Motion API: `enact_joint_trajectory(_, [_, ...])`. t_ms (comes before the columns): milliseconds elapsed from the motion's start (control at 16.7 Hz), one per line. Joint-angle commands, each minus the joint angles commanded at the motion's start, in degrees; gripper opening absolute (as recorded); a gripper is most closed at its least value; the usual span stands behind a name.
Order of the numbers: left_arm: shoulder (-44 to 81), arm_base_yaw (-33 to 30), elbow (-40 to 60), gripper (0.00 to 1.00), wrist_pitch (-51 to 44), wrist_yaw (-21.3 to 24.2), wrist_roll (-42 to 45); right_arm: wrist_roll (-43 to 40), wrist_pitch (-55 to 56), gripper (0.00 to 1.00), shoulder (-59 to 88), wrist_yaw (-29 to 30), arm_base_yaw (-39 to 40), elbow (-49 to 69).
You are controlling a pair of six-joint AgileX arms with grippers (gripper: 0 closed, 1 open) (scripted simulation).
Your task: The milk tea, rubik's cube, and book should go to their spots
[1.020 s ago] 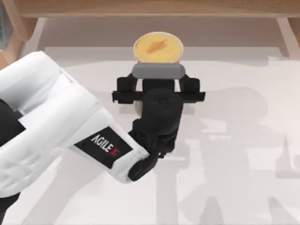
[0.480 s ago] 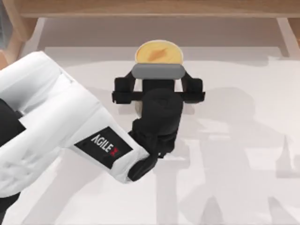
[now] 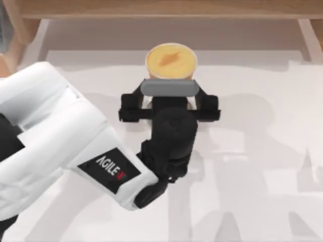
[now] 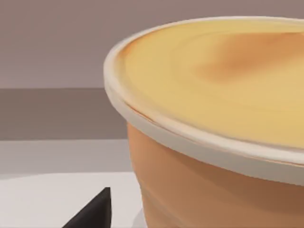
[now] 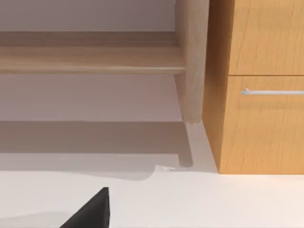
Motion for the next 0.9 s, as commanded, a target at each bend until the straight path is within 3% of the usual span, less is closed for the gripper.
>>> enact_joint_trajectory(360, [-0.69, -0.72, -1.01, 1.0, 0.36, -0.87, -0.16, 0.0, 0.0, 1.0, 0.0, 0.0, 0.0, 0.0])
enact_joint_trajectory(900, [-12.23, -3.05, -2.92, 1.0, -9.44, -3.34, -0.55, 0.0, 0.0, 1.0, 0.0, 0.0, 0.0, 0.0])
